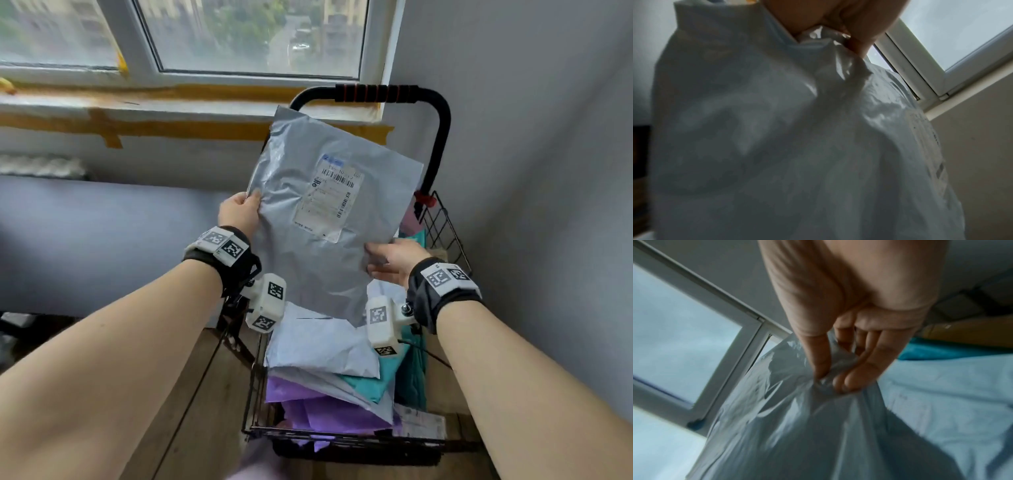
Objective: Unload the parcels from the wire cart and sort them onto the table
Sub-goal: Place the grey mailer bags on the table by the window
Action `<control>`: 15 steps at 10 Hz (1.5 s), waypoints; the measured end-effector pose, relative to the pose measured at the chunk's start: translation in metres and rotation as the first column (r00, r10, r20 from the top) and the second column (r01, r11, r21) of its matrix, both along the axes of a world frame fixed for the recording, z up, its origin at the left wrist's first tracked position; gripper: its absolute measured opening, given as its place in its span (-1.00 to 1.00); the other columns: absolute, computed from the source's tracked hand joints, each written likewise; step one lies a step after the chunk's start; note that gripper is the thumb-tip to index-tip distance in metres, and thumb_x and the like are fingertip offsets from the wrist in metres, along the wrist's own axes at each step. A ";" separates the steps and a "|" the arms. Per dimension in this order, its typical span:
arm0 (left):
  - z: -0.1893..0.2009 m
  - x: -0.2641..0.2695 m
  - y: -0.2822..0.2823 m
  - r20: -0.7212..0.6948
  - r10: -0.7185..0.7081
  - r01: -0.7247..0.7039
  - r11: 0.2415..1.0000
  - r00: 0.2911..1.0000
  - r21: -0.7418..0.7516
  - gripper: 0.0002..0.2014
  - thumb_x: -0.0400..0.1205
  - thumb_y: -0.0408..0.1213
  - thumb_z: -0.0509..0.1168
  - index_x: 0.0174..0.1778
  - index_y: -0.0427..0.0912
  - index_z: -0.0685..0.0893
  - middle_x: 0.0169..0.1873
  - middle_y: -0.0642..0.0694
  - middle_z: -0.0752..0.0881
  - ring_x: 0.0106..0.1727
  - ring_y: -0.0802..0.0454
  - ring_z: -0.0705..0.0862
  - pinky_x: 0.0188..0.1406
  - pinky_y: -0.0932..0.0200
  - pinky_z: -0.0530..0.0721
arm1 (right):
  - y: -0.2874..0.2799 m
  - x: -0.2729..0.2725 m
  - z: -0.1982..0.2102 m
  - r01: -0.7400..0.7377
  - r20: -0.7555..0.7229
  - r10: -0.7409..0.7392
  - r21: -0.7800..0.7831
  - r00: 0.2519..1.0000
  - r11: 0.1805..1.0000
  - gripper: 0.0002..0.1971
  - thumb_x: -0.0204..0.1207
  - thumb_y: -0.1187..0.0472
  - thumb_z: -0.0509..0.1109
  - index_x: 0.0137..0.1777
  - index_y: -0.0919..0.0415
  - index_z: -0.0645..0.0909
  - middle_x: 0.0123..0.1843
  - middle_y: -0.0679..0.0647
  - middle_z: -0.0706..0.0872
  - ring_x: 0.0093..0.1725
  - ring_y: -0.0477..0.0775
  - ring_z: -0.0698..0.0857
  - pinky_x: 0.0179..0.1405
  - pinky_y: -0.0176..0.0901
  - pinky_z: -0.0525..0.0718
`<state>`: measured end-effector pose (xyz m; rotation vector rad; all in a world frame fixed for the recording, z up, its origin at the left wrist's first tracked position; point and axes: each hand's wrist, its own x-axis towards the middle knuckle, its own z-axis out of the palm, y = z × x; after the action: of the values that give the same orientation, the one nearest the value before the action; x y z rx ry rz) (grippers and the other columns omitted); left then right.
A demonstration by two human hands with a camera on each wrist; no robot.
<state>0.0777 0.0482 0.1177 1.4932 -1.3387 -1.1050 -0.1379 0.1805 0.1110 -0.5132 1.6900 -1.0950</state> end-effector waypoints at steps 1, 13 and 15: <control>0.010 0.042 0.008 0.057 0.119 -0.118 0.993 0.991 -0.021 -0.63 0.68 -0.16 0.24 -0.48 -0.01 0.41 -0.27 -0.16 0.48 -0.25 -0.01 0.41 -0.40 0.17 0.34 | -0.021 0.024 0.005 -0.005 -0.067 0.000 -0.076 0.998 0.997 -0.86 0.56 0.40 0.37 -0.20 0.22 0.53 -0.35 0.16 0.62 -0.75 -0.17 0.57 -0.71 -0.37 0.59; 0.034 0.556 -0.105 -0.090 0.362 -0.358 0.932 0.928 0.056 -0.79 0.51 -0.46 0.31 -0.37 -0.07 0.59 -0.15 -0.15 0.67 -0.08 -0.03 0.60 0.03 0.11 0.58 | -0.205 0.532 0.048 -0.245 -0.019 0.244 -0.127 0.970 0.961 -0.80 0.57 0.47 0.20 -0.24 0.24 0.49 -0.34 0.19 0.63 -0.35 0.09 0.62 -0.39 -0.24 0.69; 0.021 0.597 -0.183 0.098 0.337 -0.345 0.936 0.936 0.073 -0.87 0.56 -0.40 0.30 -0.03 -0.16 0.67 -0.13 -0.10 0.64 -0.07 -0.04 0.58 -0.30 0.35 0.51 | -0.294 0.562 0.028 -0.381 -0.167 0.375 -0.006 0.912 0.925 -0.88 0.50 0.31 0.32 -0.22 0.10 0.52 -0.35 0.04 0.59 -0.50 -0.05 0.49 -0.55 -0.34 0.41</control>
<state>0.6746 -0.1346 0.1389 1.7754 -1.0417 -0.8944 0.4239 -0.1139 0.1392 -0.9352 1.6215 -0.8189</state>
